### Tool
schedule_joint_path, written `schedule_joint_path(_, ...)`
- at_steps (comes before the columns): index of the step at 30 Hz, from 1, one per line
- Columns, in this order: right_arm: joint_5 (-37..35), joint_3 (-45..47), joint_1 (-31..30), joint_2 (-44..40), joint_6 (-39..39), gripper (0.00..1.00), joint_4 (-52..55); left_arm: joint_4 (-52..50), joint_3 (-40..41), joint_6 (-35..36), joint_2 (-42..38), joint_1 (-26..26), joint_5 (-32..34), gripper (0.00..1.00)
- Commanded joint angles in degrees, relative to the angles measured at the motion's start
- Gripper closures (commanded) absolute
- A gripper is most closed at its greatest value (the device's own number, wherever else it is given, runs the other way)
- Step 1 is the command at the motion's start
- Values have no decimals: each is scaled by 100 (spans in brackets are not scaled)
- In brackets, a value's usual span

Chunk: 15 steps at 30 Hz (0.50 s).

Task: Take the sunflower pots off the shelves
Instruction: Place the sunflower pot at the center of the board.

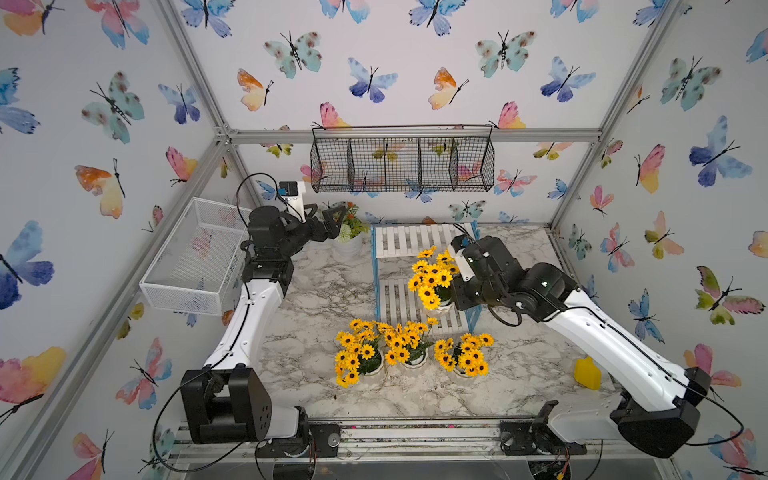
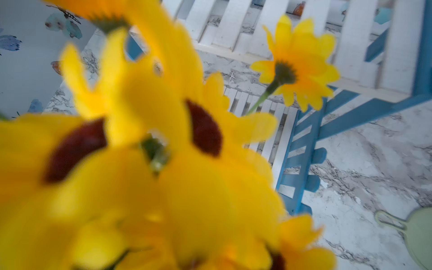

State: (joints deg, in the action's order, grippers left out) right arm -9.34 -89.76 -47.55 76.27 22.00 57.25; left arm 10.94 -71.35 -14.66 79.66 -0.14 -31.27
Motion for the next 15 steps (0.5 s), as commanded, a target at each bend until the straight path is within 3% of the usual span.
schedule_joint_path(1,-450,-282,33,-283,423,98,547,176,42,-61,-91,52,-124,1)
schedule_joint_path(7,-1302,-403,31,-862,1166,98,1451,268,69,-133,-88,65,-168,1)
schedule_joint_path(15,-1692,234,40,-1613,2212,98,2123,347,95,-203,-47,103,-237,1)
